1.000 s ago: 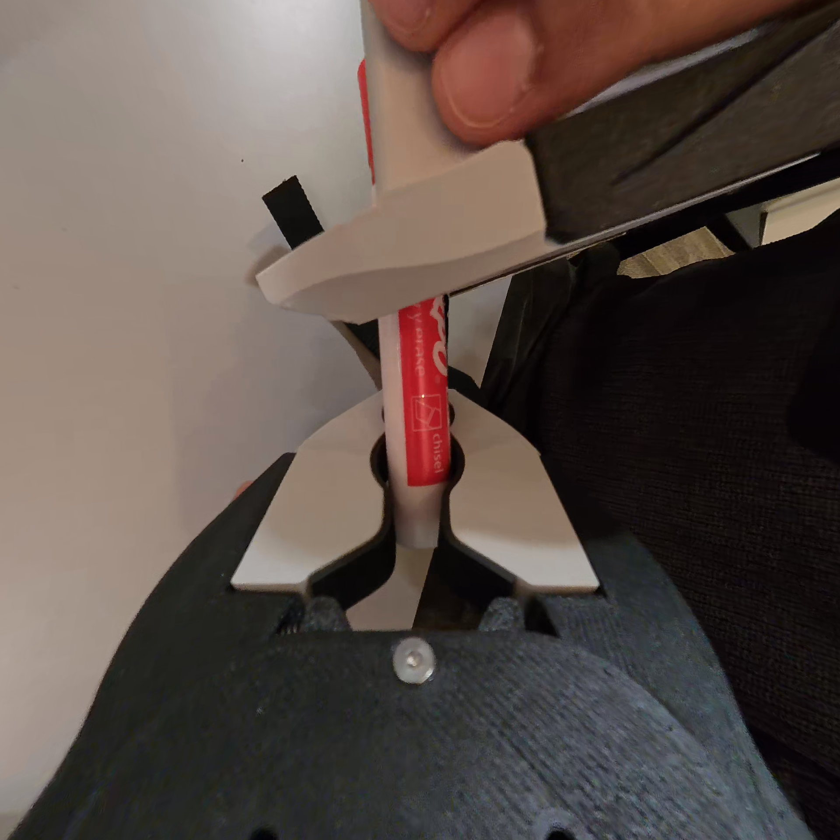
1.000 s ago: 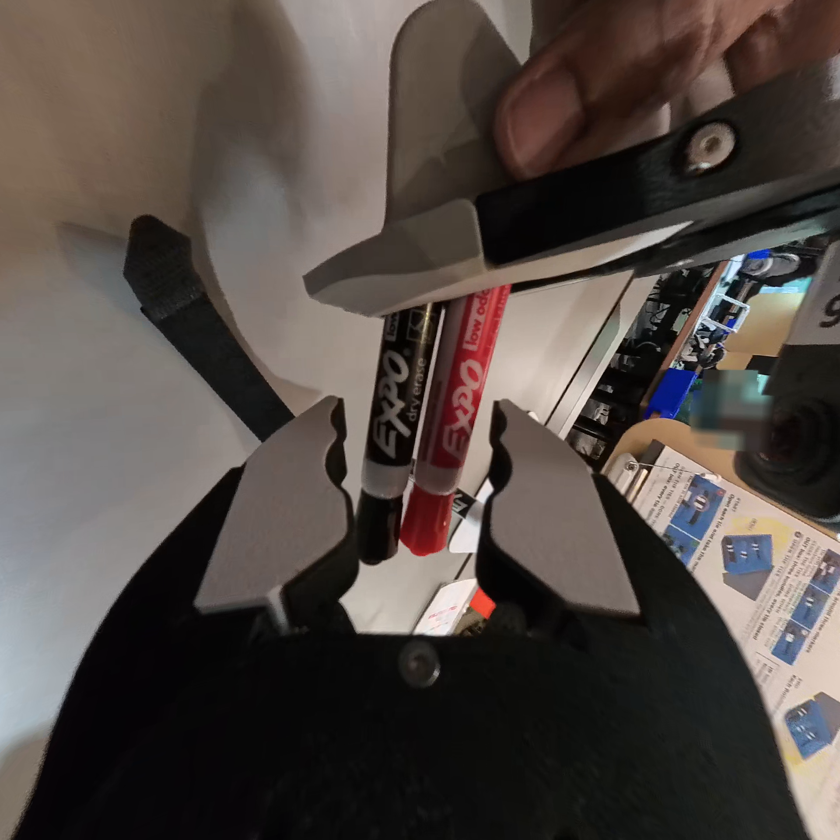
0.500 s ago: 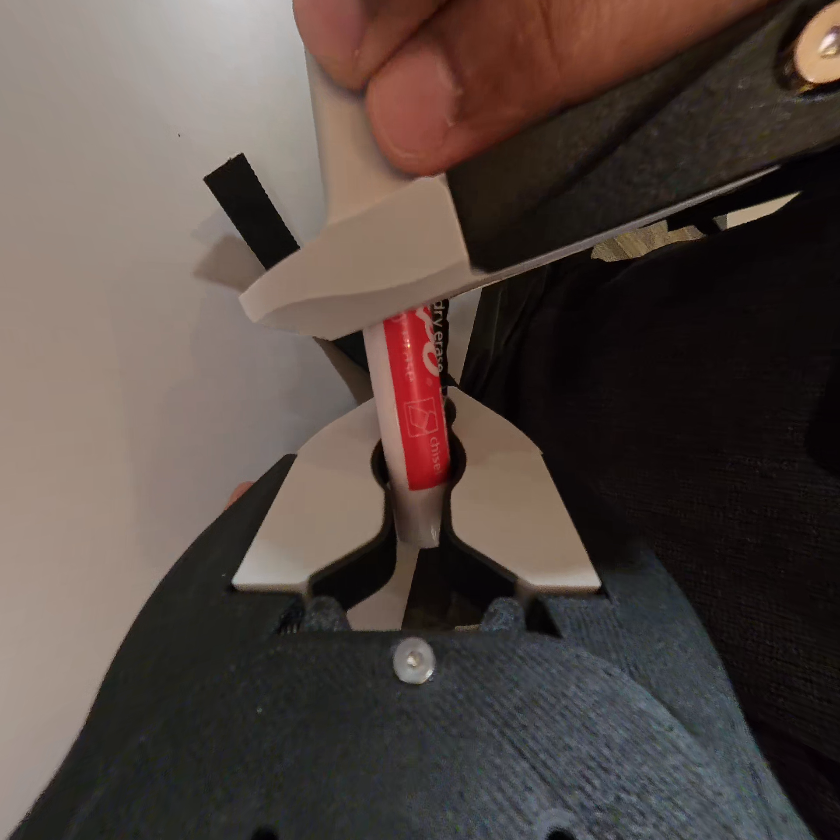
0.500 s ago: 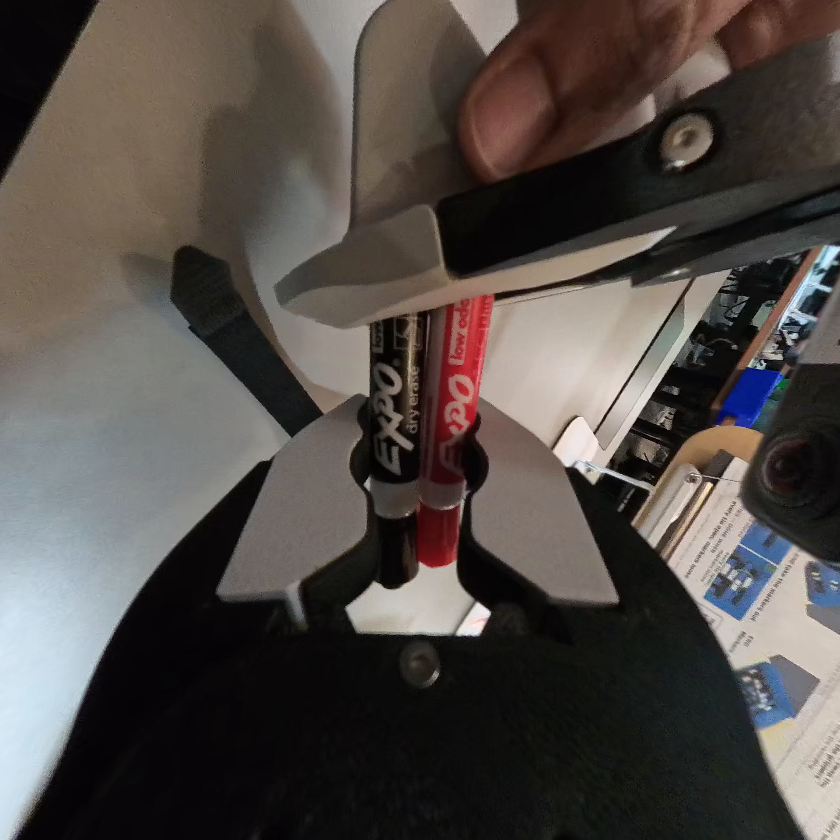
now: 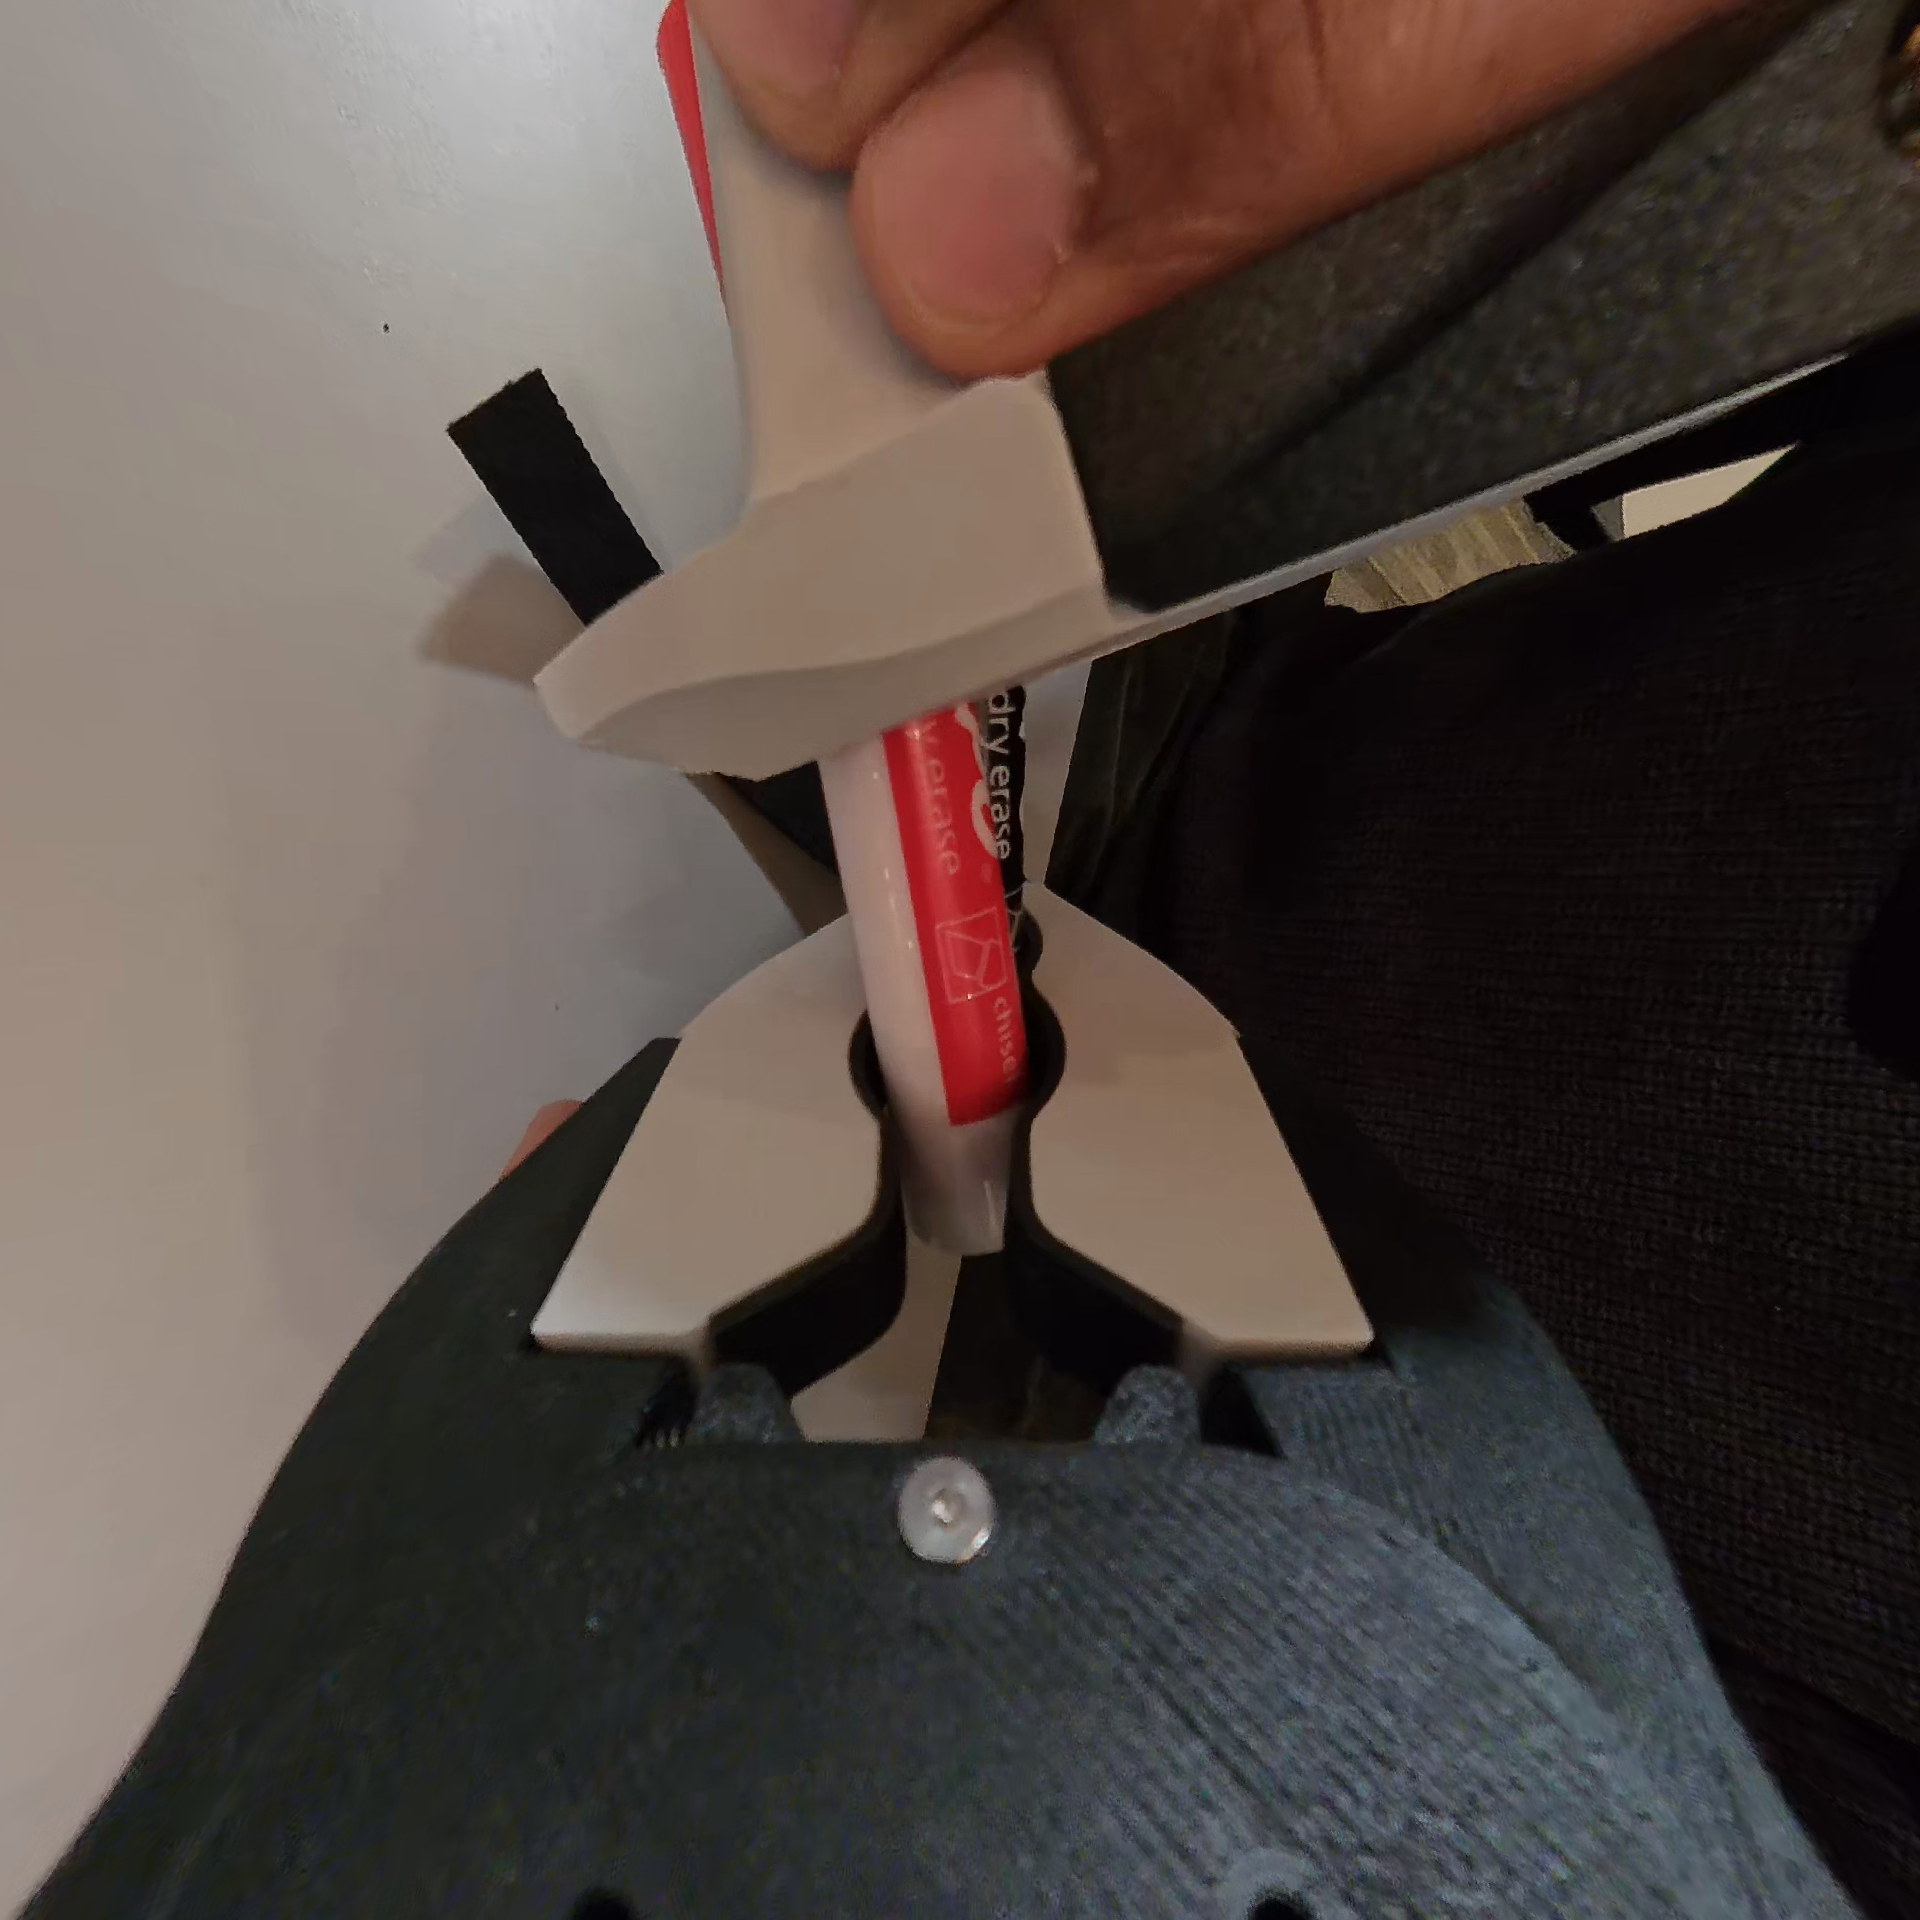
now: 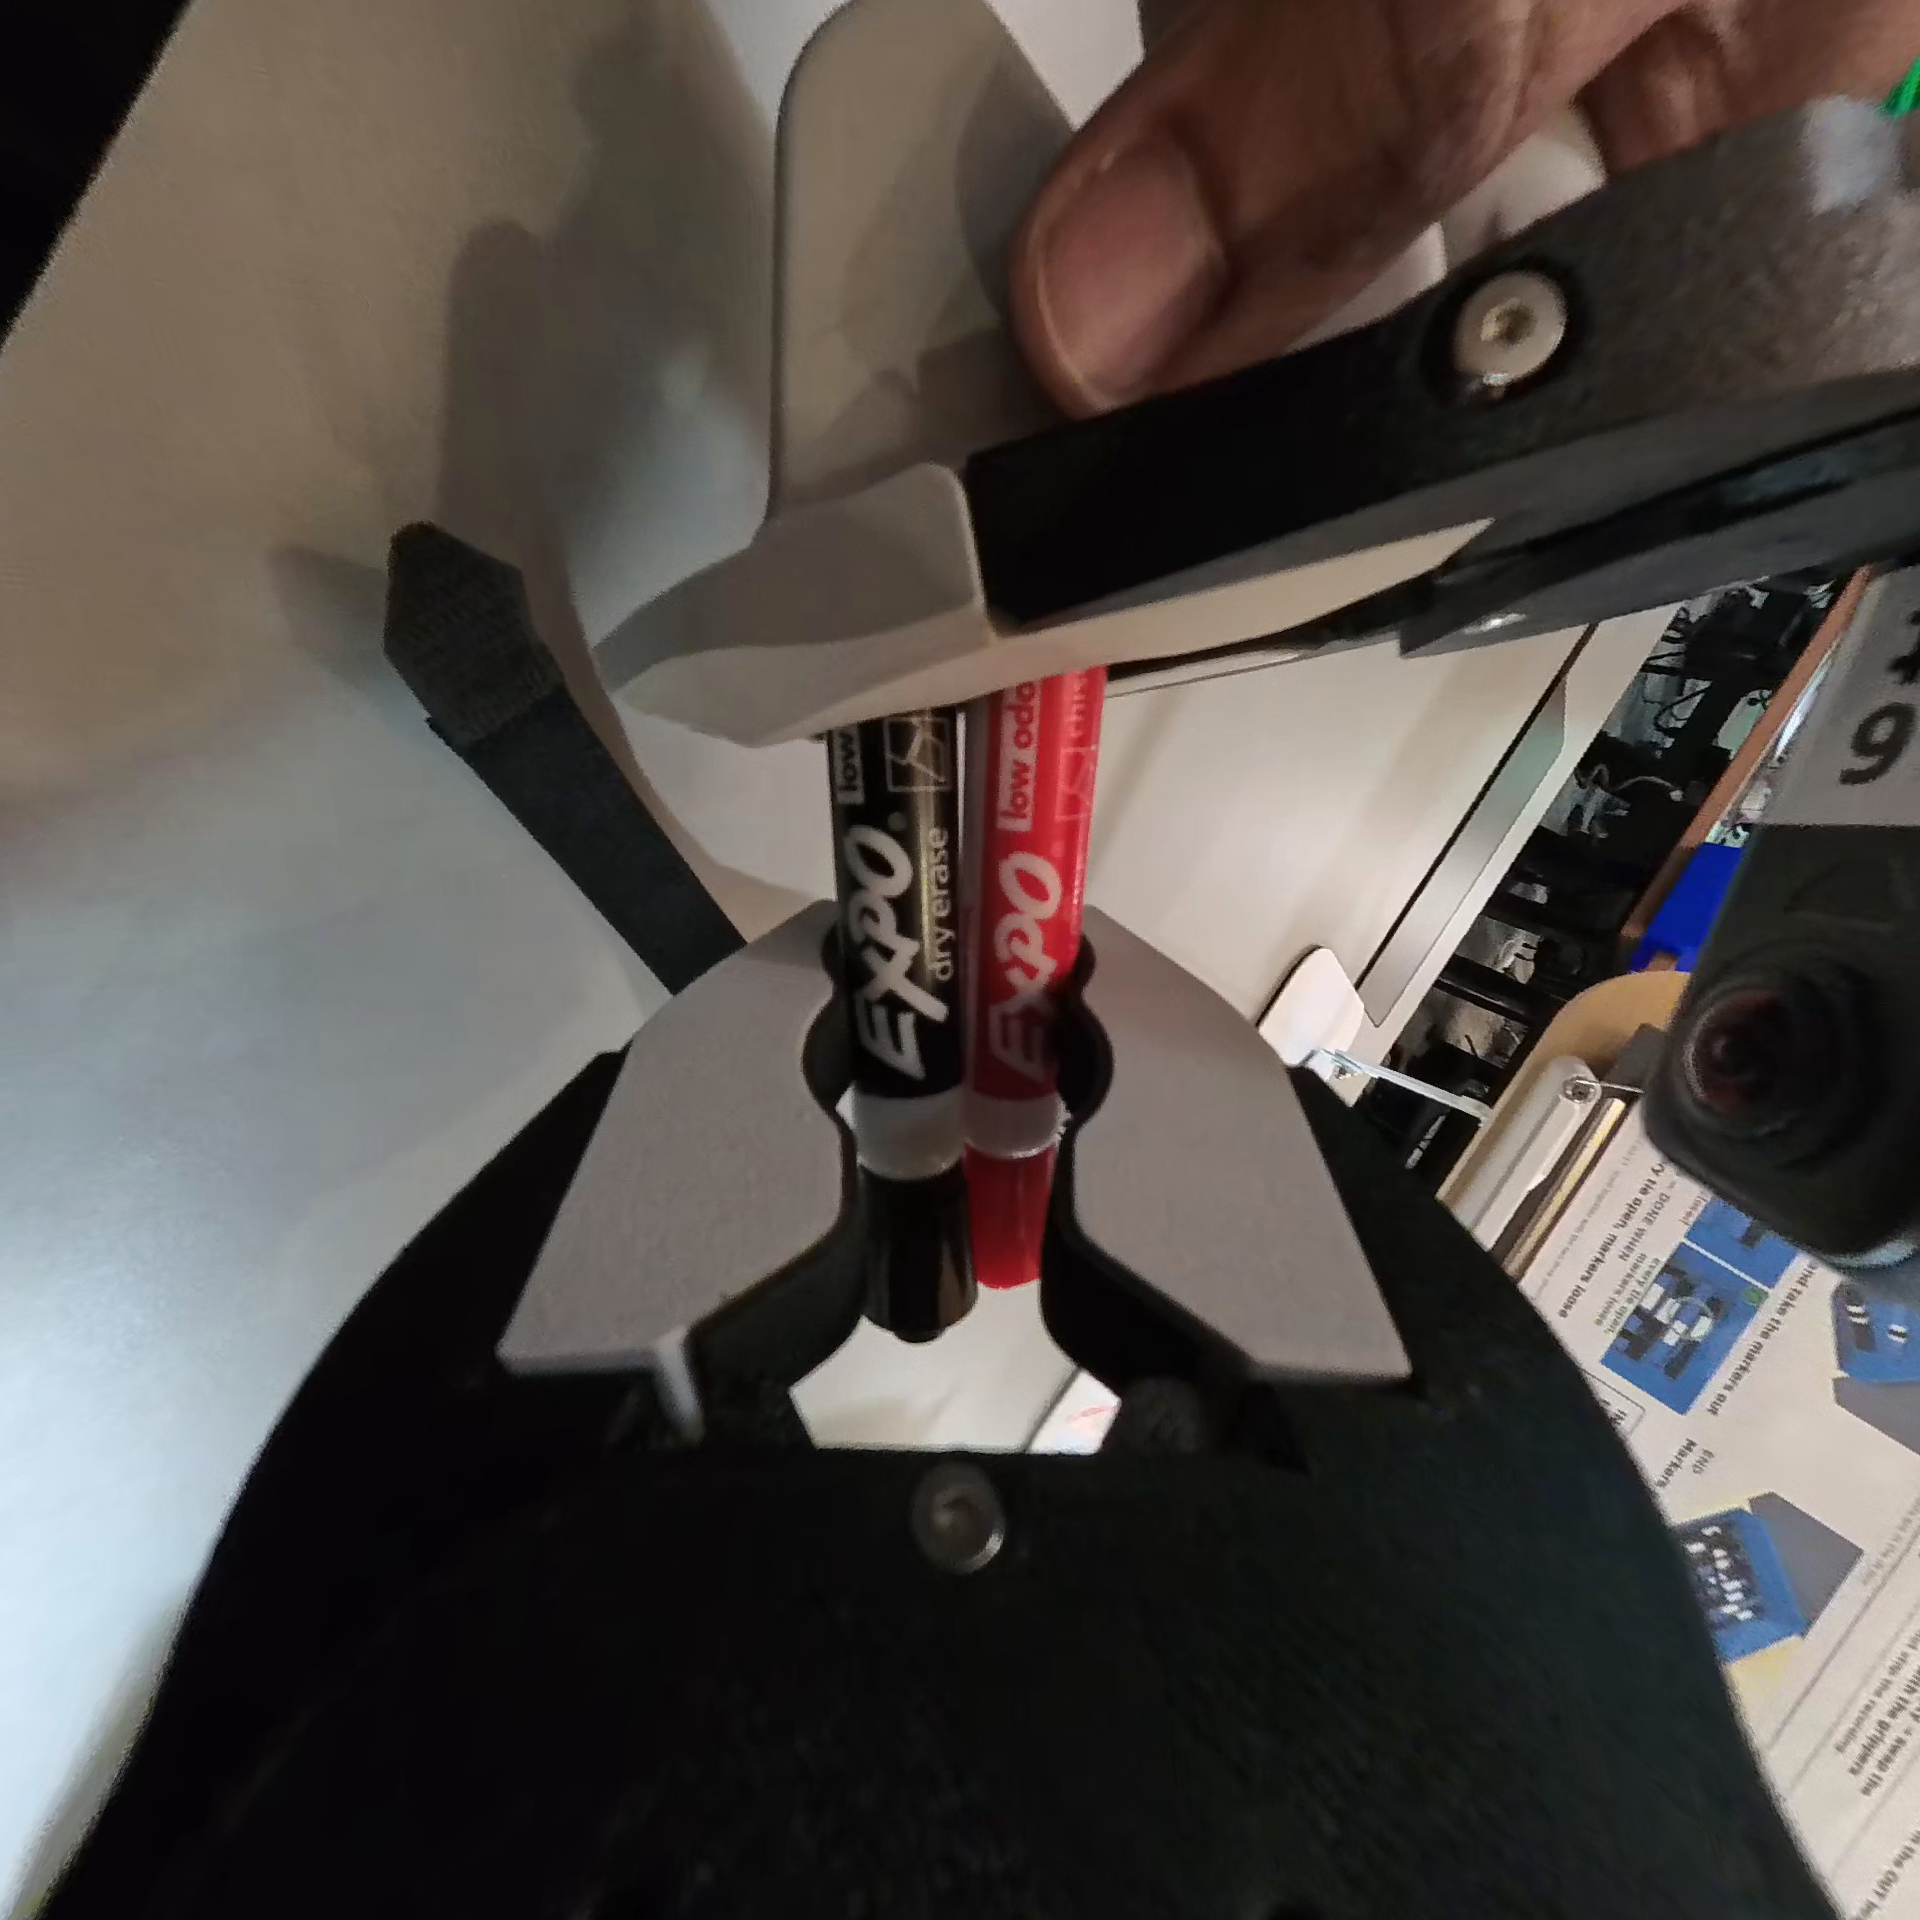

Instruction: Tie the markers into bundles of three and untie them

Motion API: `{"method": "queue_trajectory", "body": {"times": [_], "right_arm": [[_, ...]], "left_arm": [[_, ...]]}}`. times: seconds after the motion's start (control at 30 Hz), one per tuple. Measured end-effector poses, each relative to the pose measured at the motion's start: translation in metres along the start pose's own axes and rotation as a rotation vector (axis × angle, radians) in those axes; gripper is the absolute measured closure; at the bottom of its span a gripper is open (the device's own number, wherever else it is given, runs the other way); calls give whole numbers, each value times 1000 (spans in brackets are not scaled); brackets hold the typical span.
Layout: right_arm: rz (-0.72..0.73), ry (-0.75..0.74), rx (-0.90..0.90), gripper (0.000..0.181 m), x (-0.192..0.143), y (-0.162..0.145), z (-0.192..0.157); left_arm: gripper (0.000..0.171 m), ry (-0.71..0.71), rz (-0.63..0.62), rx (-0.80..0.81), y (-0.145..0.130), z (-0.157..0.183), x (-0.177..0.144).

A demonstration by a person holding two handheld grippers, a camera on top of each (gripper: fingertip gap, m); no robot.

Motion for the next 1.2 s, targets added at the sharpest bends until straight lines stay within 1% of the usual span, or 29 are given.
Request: {"method": "queue_trajectory", "body": {"times": [0.43, 0.8, 0.93, 1.2], "right_arm": [[-49, 14, -86, 142, 2, 1, -5], [-32, -6, -82, 141, -1, 1, -3], [-38, -12, -81, 139, -1, 1, -2], [-51, 8, -92, 137, 3, 2, -5]], "left_arm": [[154, 25, -79, -5, -2, 2, 5], [154, 52, -91, -16, -2, 1, 4], [155, 41, -77, -17, -1, 1, 4], [155, 39, -72, -15, 2, 2, 7]]}}
Point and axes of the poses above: each gripper's, where its closed fingertips meet, x out along the fingers, y out of its top, z = x × y across the jaws, the point moved 7 cm from there along -x, back along the fingers, and after that the axes turned 12 degrees about x, right-handed, at the moved point
